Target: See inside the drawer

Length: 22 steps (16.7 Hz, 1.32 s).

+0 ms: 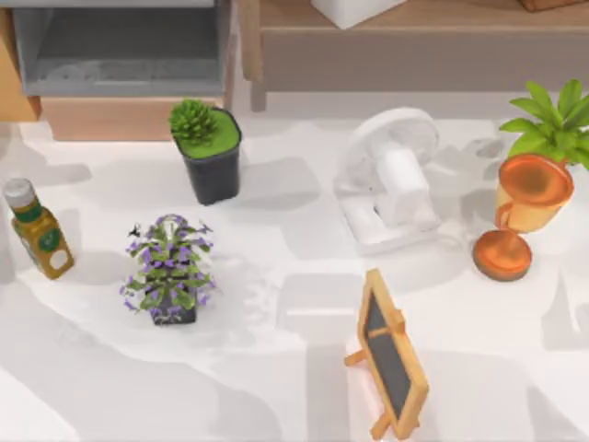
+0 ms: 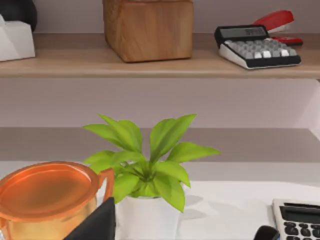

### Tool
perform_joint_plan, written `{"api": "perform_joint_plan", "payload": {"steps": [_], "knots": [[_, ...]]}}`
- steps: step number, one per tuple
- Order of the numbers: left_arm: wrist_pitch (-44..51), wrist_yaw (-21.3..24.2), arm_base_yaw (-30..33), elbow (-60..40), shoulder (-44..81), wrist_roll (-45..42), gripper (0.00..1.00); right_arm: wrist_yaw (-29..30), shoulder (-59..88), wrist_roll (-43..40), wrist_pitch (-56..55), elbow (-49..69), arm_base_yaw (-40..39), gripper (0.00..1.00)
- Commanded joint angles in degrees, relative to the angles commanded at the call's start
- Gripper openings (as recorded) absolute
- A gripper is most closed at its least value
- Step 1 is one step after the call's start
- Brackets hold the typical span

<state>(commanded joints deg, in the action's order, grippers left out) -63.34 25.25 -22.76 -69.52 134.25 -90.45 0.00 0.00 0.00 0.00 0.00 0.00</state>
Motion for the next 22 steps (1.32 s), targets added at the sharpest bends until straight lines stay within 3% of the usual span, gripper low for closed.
{"api": "perform_joint_plan", "payload": {"steps": [9,16,22], "knots": [[-7.7,3.6,-3.7,14.9,-6.7,-0.1,0.00,0.0,0.0,0.0,0.0,0.0,0.0,1.00],[-9.0,4.4,-4.7,16.6,-7.6,-0.2,0.00,0.0,0.0,0.0,0.0,0.0,0.0,1.00],[-14.2,7.7,-8.1,27.6,-11.5,-0.4,0.00,0.0,0.0,0.0,0.0,0.0,0.0,1.00]]}}
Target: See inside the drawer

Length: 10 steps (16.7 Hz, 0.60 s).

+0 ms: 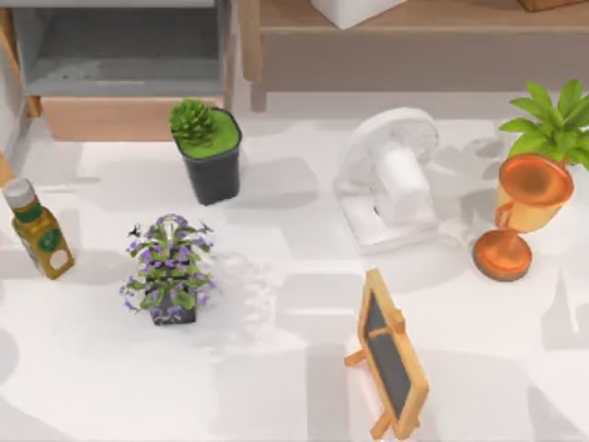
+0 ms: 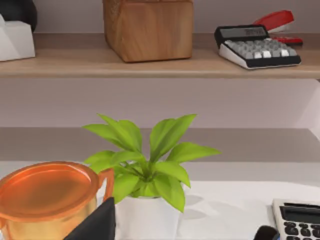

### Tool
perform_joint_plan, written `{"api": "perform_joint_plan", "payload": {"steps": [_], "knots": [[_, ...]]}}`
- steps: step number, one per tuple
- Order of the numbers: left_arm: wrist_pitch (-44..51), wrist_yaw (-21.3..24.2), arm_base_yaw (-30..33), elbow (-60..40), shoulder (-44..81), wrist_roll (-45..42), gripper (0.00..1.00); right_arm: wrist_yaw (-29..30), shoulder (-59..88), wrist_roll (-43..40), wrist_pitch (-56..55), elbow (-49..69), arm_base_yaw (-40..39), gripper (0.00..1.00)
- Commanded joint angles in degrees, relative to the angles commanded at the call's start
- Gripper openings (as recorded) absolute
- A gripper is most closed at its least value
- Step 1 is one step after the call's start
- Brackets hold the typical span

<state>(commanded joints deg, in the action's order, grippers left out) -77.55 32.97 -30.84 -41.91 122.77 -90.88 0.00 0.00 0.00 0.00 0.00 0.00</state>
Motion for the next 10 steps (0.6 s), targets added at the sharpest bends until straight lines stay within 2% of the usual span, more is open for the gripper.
{"api": "perform_joint_plan", "payload": {"steps": [7,10], "knots": [[-1.7,1.4,-1.0,1.9,-1.3,-0.1,0.00,0.0,0.0,0.0,0.0,0.0,0.0,1.00],[-3.7,4.0,-2.8,5.8,-2.6,-0.1,0.00,0.0,0.0,0.0,0.0,0.0,0.0,1.00]]}}
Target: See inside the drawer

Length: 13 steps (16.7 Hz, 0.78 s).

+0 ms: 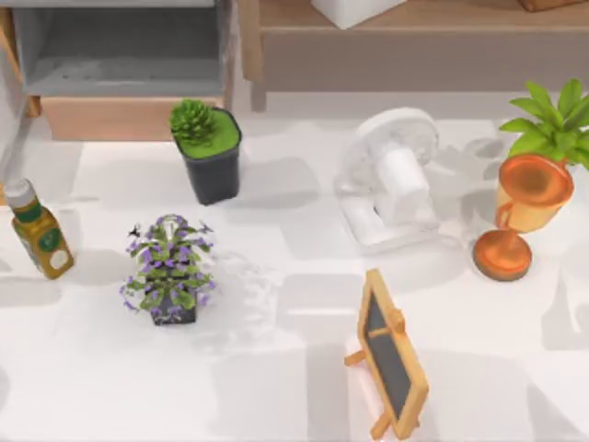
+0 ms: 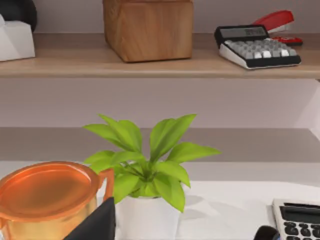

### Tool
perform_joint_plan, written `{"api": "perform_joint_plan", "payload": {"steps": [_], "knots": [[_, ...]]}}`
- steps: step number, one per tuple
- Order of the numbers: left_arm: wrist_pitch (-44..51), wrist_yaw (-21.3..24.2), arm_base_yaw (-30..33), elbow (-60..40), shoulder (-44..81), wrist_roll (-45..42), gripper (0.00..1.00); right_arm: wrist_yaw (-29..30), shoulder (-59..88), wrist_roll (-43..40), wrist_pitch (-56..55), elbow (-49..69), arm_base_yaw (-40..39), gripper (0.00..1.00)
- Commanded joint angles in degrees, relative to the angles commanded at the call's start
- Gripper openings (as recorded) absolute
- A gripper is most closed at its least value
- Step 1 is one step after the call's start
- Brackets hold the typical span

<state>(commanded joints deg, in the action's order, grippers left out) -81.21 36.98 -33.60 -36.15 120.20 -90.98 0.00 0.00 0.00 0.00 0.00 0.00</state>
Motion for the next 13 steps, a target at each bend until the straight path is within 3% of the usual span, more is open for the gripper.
{"api": "perform_joint_plan", "payload": {"steps": [5,9,13], "knots": [[-4.8,4.3,-5.2,7.9,-3.4,-0.4,0.00,0.0,0.0,0.0,0.0,0.0,0.0,1.00],[-5.1,4.5,-5.5,8.2,-3.6,-0.4,0.00,0.0,0.0,0.0,0.0,0.0,0.0,1.00],[-5.1,4.5,-5.5,8.2,-3.6,-0.4,0.30,0.0,0.0,0.0,0.0,0.0,0.0,1.00]]}}
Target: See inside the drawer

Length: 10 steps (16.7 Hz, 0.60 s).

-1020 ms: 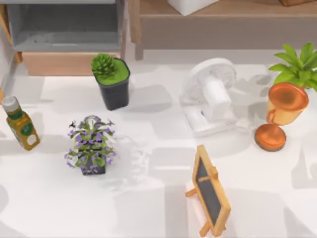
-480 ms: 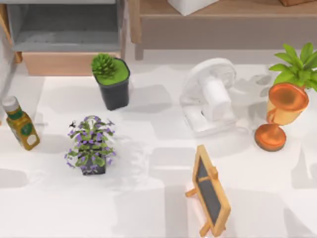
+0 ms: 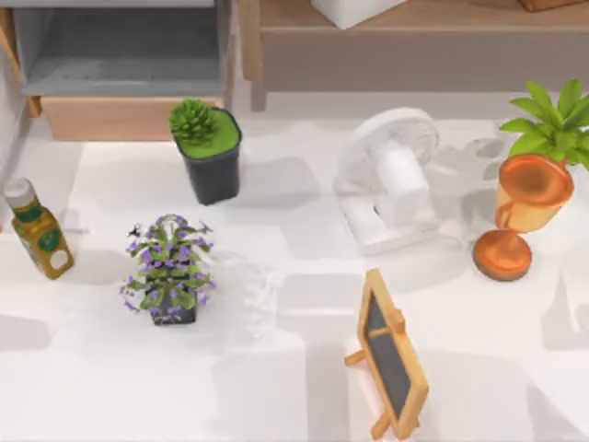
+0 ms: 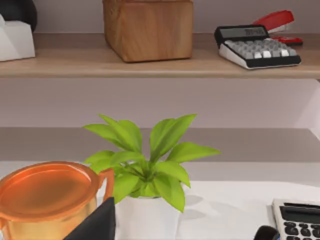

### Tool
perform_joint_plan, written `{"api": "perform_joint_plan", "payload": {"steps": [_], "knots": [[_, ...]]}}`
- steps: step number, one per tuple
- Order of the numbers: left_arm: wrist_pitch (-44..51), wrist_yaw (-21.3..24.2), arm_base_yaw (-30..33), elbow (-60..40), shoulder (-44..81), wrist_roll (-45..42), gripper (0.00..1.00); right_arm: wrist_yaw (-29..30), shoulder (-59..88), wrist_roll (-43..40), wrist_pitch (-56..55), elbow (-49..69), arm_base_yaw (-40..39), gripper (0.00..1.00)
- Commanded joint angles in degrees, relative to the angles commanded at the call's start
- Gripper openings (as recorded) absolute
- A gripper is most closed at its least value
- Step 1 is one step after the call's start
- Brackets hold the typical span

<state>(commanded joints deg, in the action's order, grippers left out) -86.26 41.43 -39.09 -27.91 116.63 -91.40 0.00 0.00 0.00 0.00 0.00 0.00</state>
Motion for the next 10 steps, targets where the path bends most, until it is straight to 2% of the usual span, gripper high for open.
{"api": "perform_joint_plan", "payload": {"steps": [9,10], "knots": [[0.0,0.0,0.0,0.0,0.0,0.0,0.98,0.0,0.0,0.0,0.0,0.0,0.0,1.00],[0.0,0.0,0.0,0.0,0.0,0.0,1.00,0.0,0.0,0.0,0.0,0.0,0.0,1.00]]}}
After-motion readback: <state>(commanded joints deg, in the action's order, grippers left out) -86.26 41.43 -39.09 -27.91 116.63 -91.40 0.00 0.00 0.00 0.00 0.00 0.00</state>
